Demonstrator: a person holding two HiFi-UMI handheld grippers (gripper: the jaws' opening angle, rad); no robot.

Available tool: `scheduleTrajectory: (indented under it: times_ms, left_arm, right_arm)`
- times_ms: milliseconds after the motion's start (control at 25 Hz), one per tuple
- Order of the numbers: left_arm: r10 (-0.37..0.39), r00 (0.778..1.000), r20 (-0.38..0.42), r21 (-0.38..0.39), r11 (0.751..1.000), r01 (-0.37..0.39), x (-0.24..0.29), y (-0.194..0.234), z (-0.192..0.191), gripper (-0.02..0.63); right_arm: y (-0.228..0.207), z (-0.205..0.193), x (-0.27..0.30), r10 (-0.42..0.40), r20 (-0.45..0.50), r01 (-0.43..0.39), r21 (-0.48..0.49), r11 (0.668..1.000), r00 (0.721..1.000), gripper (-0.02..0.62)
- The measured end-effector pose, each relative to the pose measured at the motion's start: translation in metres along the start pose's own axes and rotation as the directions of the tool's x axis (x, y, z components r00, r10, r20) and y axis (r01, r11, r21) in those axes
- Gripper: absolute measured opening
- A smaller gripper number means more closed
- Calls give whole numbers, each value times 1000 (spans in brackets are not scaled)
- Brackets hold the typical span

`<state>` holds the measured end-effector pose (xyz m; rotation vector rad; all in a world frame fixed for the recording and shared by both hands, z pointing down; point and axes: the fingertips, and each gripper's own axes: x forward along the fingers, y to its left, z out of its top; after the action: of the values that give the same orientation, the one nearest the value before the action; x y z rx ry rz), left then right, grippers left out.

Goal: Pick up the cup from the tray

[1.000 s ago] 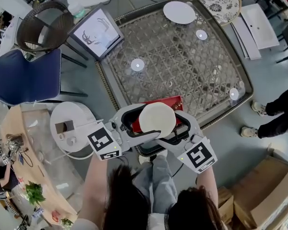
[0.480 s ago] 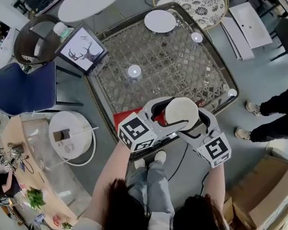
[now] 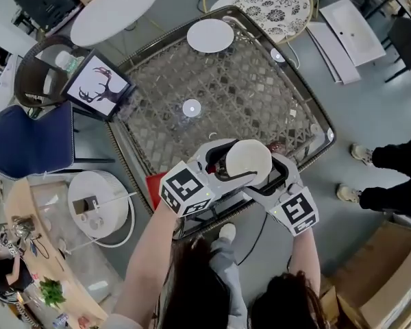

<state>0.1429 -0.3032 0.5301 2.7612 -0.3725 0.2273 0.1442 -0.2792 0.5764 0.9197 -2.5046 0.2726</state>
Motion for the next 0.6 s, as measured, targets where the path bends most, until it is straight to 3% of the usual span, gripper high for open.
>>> scheduleTrajectory:
  times_ms: [240, 360, 520, 600]
  left_arm:
    - [16, 1000, -14, 46, 999, -16, -7, 5, -1, 342]
    - [50, 999, -14, 45, 998, -49, -18, 7, 1, 342]
    - [81, 996, 23, -23, 997, -80, -57, -1, 3, 342]
    - [106, 994, 25, -32, 994, -105, -80, -16, -1, 342]
  right_arm:
    - [0, -2, 5, 58, 3, -58, 42, 997, 998, 437]
    - [3, -6, -8, 55, -7, -54, 102, 993, 998, 513]
    - [2, -10, -47, -102, 19, 95, 225, 970, 995, 607]
    - [15, -4, -66, -173, 49, 151, 291, 945, 984, 607]
